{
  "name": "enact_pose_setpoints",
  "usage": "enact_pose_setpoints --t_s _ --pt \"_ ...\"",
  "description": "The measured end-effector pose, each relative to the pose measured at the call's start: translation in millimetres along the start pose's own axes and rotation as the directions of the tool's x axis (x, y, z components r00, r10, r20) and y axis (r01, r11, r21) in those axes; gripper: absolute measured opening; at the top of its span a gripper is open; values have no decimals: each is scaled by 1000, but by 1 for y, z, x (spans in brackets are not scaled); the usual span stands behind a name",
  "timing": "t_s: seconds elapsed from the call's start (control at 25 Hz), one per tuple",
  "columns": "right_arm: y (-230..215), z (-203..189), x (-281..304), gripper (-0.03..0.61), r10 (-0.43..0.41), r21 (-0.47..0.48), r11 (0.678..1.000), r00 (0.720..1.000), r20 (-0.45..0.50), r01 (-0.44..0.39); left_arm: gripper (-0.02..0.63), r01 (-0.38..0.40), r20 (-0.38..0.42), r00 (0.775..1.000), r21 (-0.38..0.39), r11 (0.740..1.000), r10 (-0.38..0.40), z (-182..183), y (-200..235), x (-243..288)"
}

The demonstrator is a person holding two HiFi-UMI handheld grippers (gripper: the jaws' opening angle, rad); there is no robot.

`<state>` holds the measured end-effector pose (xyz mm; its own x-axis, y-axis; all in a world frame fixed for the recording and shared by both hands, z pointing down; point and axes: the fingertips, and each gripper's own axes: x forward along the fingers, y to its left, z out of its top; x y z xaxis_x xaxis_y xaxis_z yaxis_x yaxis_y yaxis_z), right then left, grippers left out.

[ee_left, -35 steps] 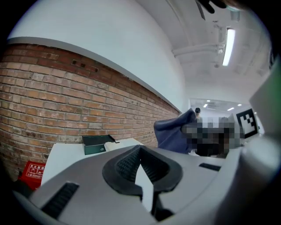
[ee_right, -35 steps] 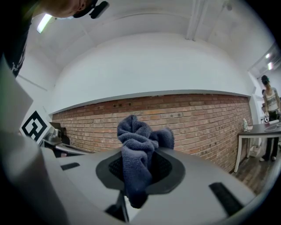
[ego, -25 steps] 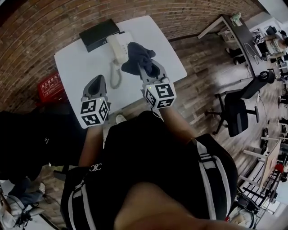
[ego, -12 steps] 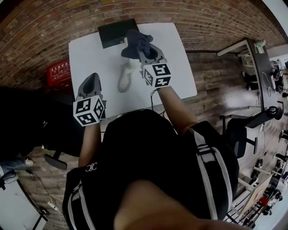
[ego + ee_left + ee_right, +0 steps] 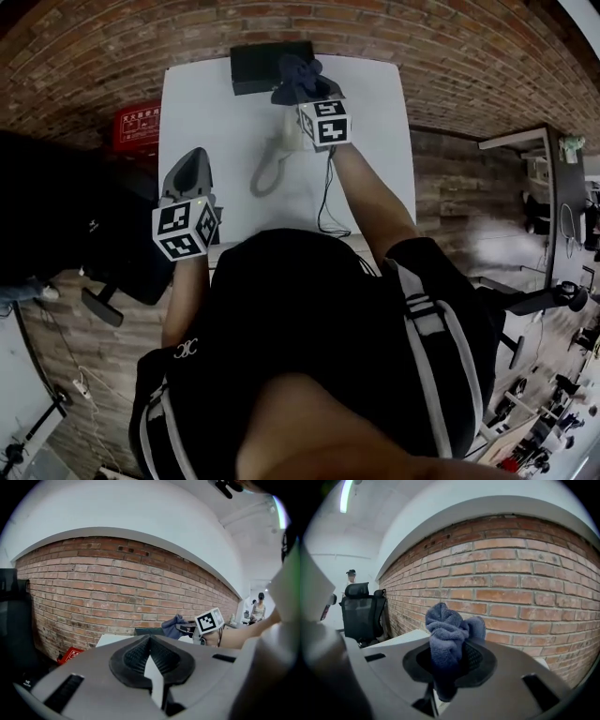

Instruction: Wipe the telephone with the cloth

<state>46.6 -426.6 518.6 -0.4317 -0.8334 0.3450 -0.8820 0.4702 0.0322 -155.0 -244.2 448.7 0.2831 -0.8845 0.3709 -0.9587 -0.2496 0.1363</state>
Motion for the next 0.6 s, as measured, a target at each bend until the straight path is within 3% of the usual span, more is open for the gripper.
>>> enact_pose_setpoints --t_s 0.2,0.4,0.6 --pt "-2 -35 38 51 31 -7 999 994 -102 -32 -6 -56 -14 998 -11 998 56 -6 10 4" --pt "1 -78 64 51 47 -54 997 969 -242 -62 -6 -78 -30 997 -19 997 77 -11 12 10" --pt "2 -88 69 49 51 -38 997 972 -231 -62 -6 -86 -56 995 -24 996 84 -19 11 14"
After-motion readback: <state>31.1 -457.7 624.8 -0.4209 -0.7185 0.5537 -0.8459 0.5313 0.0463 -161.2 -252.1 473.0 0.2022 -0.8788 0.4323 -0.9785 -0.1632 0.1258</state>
